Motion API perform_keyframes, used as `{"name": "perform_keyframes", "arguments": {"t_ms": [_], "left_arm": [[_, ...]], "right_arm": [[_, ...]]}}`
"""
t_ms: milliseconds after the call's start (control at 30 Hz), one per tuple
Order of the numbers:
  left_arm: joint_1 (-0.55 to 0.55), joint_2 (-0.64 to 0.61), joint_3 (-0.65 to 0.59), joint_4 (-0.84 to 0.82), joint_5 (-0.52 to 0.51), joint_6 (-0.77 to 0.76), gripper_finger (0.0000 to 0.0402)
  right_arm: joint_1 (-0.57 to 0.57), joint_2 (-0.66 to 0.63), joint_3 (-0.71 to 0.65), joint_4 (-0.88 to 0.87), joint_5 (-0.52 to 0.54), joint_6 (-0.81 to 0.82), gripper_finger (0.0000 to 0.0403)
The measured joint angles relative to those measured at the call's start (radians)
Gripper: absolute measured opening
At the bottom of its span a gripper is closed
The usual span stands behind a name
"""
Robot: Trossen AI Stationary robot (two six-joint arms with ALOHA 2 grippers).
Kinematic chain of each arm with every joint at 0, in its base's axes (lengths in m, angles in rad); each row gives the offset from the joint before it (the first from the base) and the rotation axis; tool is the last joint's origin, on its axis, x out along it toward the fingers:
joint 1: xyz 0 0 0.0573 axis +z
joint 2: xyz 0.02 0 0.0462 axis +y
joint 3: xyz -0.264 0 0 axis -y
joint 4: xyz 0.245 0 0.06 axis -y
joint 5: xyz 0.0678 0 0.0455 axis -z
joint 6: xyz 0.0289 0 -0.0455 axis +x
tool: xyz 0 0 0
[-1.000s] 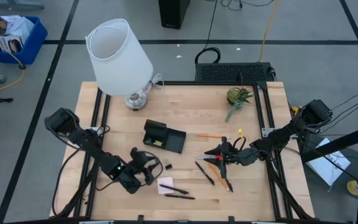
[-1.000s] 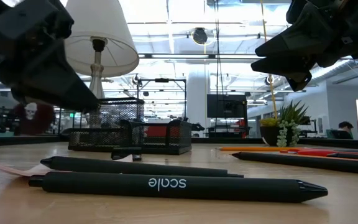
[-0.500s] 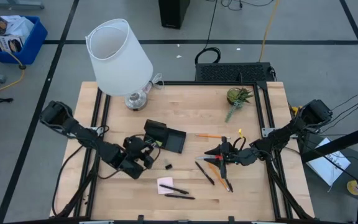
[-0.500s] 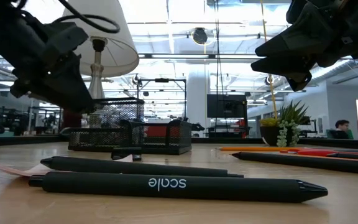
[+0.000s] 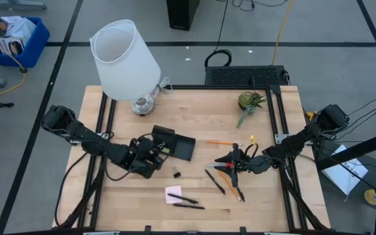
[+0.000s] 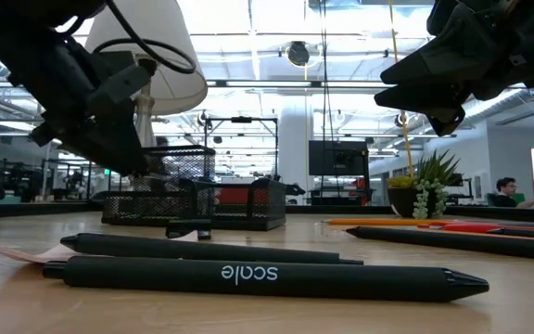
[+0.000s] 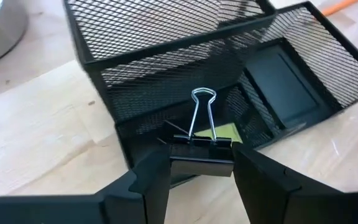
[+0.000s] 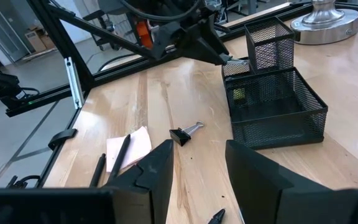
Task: Pick and place office supplies into organizer
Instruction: Put the bottom binder clip into the black desk organizer, then put the black binder clip into the black desk organizer
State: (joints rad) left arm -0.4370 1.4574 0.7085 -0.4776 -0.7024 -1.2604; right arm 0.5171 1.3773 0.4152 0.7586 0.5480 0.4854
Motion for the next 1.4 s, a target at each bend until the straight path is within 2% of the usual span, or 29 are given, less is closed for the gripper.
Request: {"name": "perform_keyframes", "arguments": {"t_ms": [333, 533, 600, 800, 900, 1000, 1100, 1233, 1400], "left_arm": [[-0.003, 0.000, 0.000, 0.020, 0.001, 0.029, 0.0256], [-0.047, 0.001, 0.000, 0.188, 0.024, 0.189, 0.0281], [-0.066, 0.001, 0.000, 0.237, 0.032, 0.194, 0.0285], [-0.109, 0.001, 0.000, 0.263, 0.082, -0.146, 0.0287], [-0.132, 0.002, 0.000, 0.323, 0.102, -0.122, 0.0285], [-0.148, 0.001, 0.000, 0.380, 0.105, -0.208, 0.0279], [-0.161, 0.001, 0.000, 0.402, 0.033, -0.322, 0.0271], [-0.158, 0.001, 0.000, 0.404, 0.086, -0.480, 0.0257], [-0.166, 0.003, 0.000, 0.424, 0.100, -0.506, 0.0238]], "right_arm": [[0.000, 0.000, 0.000, 0.000, 0.000, 0.000, 0.0139], [0.000, 0.000, 0.000, 0.000, 0.000, 0.000, 0.0139], [0.000, 0.000, 0.000, 0.000, 0.000, 0.000, 0.0139], [0.000, 0.000, 0.000, 0.000, 0.000, 0.000, 0.0139], [0.000, 0.000, 0.000, 0.000, 0.000, 0.000, 0.0139], [0.000, 0.000, 0.000, 0.000, 0.000, 0.000, 0.0139], [0.000, 0.000, 0.000, 0.000, 0.000, 0.000, 0.0139], [0.000, 0.000, 0.000, 0.000, 0.000, 0.000, 0.0139], [0.000, 0.000, 0.000, 0.000, 0.000, 0.000, 0.0139]]}}
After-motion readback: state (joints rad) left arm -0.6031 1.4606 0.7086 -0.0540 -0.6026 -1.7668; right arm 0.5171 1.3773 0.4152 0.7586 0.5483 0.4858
